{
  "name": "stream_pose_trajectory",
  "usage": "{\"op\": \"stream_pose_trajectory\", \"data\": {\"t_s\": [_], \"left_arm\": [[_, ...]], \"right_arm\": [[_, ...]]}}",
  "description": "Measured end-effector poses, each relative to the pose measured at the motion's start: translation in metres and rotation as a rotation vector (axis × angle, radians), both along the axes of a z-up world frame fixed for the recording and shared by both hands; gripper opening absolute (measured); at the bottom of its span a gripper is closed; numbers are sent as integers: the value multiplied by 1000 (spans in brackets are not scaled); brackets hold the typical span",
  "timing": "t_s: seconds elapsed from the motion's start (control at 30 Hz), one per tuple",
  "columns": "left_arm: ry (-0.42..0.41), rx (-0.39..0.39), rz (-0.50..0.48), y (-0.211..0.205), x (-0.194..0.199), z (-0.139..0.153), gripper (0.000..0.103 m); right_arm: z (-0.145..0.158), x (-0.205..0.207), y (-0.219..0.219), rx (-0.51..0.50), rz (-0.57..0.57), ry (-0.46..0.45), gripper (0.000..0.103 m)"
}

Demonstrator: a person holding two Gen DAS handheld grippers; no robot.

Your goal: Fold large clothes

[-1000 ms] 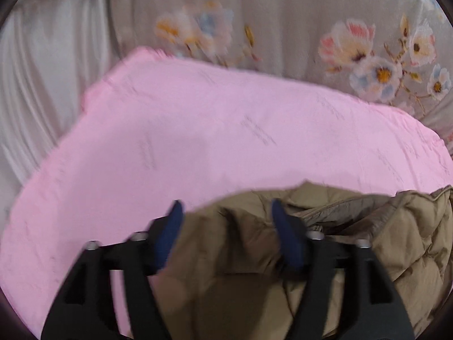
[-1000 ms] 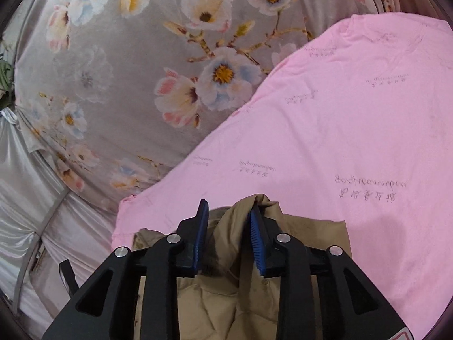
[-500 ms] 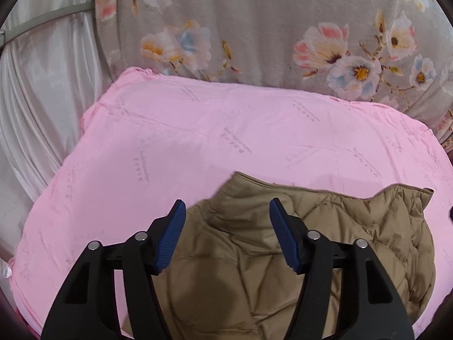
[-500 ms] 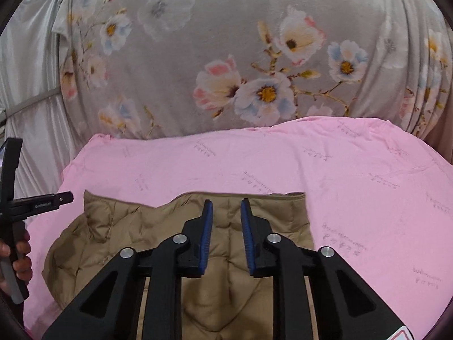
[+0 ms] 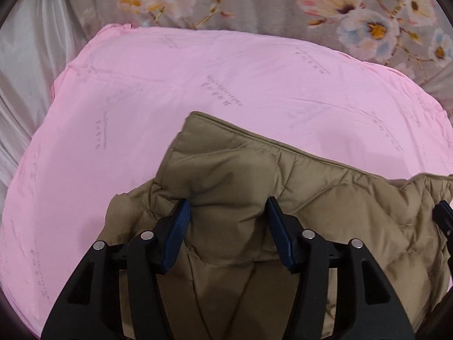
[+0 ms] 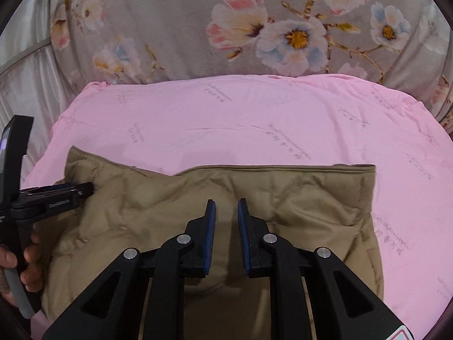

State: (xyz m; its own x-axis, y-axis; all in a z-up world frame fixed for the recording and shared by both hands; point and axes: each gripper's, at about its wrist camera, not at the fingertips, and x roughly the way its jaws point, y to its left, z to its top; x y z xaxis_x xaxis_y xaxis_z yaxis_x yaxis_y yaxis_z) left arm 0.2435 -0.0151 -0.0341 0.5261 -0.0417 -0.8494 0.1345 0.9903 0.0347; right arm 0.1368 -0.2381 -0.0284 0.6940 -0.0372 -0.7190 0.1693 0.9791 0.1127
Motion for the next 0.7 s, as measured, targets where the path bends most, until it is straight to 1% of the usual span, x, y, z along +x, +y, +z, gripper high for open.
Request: {"op": "stream_pose_trajectory", "data": {"t_s": [0.07, 0.13, 0.23, 0.3, 0.47, 0.7], "left_arm": [[-6, -5, 12, 6, 3, -6, 56], [-28, 5, 12, 7, 3, -13, 58], [-70, 29, 7, 2, -1, -19, 60], [-92, 30, 6, 2, -3, -23, 61], [-112, 17, 7, 3, -4, -29, 63], [-141, 43, 13, -3, -5, -36, 64]], "right_arm": [[-7, 1, -21, 19, -58, 28, 14], [-19, -1, -47, 76, -127, 46, 8], [-32, -7, -71, 150, -175, 50, 6], [-39, -8, -77, 174, -189, 53, 5], [-55, -9, -81, 214, -195, 48, 4], [-63, -7, -77, 197, -203, 36, 3]]}}
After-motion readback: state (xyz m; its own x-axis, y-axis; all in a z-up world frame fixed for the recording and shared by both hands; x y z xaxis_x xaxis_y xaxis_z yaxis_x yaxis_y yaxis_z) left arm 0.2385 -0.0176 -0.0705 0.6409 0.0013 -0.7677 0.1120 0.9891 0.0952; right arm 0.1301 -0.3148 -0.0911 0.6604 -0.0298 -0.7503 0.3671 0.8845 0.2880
